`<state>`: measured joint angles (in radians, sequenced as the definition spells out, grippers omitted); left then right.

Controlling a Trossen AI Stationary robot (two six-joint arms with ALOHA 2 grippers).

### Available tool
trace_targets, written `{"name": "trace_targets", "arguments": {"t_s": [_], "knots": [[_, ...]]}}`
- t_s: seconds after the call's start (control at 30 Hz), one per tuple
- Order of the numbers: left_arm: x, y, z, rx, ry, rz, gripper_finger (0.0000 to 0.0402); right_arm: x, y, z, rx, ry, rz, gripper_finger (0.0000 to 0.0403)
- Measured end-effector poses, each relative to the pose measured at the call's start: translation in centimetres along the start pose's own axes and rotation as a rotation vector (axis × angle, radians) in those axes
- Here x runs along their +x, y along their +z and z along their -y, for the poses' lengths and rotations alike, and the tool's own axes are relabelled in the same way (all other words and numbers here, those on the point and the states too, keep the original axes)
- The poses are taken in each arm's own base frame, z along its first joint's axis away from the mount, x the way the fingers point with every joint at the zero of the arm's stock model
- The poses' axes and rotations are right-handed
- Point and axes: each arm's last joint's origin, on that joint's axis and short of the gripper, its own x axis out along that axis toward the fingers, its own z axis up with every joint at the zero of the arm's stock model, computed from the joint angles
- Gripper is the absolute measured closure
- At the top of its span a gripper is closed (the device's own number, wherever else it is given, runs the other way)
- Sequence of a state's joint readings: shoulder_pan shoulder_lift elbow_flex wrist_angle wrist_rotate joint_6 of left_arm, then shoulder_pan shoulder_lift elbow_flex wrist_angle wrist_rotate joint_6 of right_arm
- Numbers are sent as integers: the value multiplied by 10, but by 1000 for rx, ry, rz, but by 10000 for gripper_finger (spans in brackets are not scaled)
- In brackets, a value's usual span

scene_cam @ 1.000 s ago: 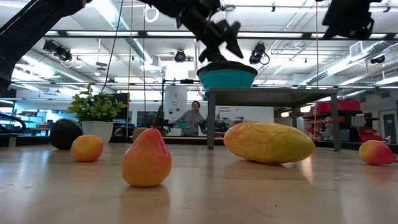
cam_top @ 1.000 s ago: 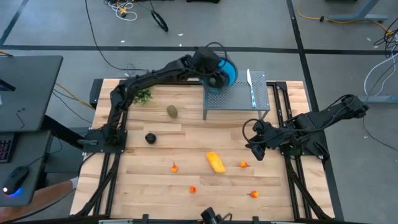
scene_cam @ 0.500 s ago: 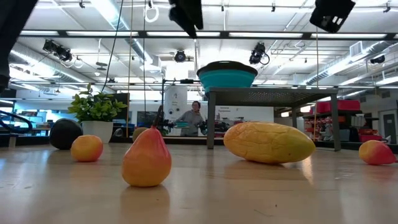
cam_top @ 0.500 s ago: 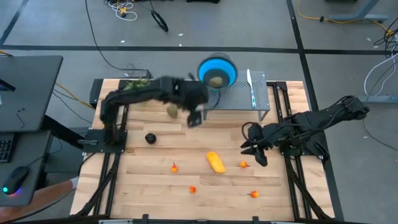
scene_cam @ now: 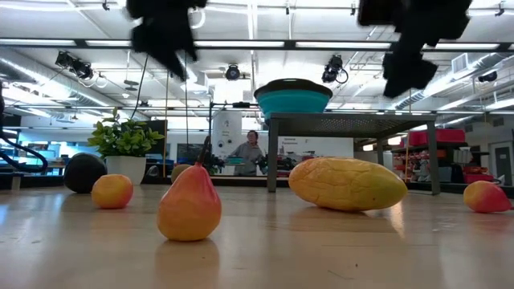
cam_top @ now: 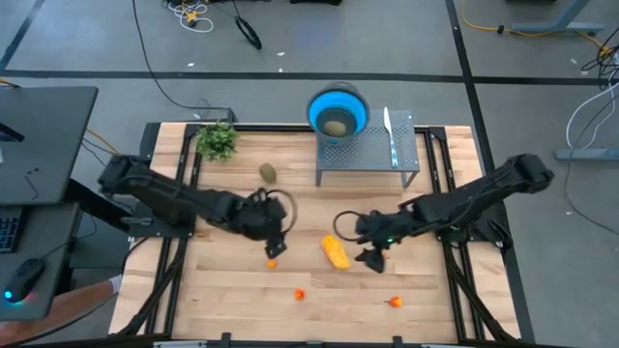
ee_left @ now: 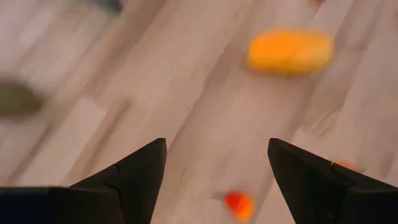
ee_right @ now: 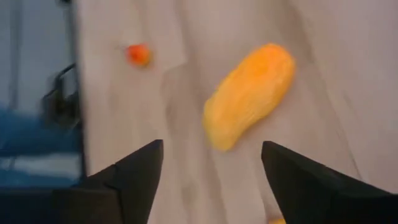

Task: Pick & Place Fruit
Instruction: Put the mango into the strainer bowl

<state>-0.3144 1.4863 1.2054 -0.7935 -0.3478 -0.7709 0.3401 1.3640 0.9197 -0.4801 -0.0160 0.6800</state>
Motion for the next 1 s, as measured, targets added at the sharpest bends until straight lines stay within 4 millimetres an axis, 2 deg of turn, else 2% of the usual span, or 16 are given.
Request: {"name": "trace_targets", "arguments": {"t_s": [0.1, 0.23, 0.37, 0.57, 0.8, 1.0], "knots": [[0, -30, -12, -35, 0, -19, 109, 22, 3, -3, 90, -82, 36, 108], [-8, -59, -27, -34, -7, -33, 109, 44, 6, -5, 189, -112, 52, 93], [-21, -75, -38, -11, -50, -16, 109, 63, 4, -4, 250, -128, 34, 67], [-38, -82, -50, -19, -95, 35, 109, 88, 2, 1, 237, -199, 63, 52], [-45, -82, -55, -33, -120, 60, 109, 117, -6, 9, 178, -267, 46, 54], [-45, -82, -55, -43, -127, 55, 109, 123, -10, 11, 107, -317, 48, 92]]}}
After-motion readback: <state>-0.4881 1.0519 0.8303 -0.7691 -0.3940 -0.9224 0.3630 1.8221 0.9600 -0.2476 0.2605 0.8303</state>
